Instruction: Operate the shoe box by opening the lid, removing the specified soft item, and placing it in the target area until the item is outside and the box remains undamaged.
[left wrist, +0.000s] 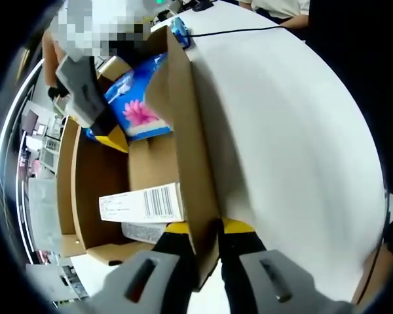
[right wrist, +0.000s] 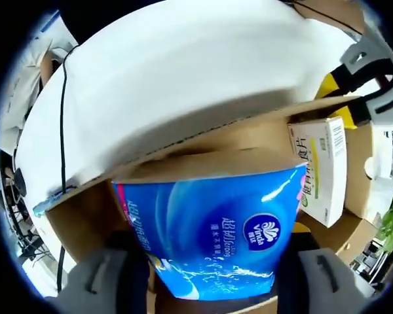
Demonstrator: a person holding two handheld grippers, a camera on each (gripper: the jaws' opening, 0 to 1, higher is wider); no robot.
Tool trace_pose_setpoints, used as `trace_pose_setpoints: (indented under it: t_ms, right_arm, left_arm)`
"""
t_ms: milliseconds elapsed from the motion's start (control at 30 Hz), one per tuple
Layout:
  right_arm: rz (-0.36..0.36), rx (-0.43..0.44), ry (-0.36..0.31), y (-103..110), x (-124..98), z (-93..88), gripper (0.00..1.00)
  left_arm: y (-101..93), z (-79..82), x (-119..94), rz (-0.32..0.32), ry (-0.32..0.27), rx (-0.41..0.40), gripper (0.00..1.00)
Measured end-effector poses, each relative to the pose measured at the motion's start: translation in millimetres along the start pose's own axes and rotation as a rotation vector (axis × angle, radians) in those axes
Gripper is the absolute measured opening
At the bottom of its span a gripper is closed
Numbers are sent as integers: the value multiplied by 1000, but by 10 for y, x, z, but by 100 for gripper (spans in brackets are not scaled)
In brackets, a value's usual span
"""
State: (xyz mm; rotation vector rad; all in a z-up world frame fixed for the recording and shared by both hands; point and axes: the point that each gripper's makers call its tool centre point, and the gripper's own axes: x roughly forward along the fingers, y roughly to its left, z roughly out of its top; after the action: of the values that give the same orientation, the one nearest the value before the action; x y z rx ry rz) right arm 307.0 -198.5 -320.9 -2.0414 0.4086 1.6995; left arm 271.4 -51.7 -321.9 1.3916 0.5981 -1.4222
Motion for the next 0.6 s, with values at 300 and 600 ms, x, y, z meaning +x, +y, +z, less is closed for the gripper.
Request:
trace_pose_setpoints:
  t_ms: [300,600]
  right_arm:
    - [-84,19,33,-122,-292,-73,78]
    - [-170,72,60,-284,-535,-153,78]
  left_arm:
    - [15,-4,5,1,1,-4,11]
    - [19,-12,-1,2,3,-4,11]
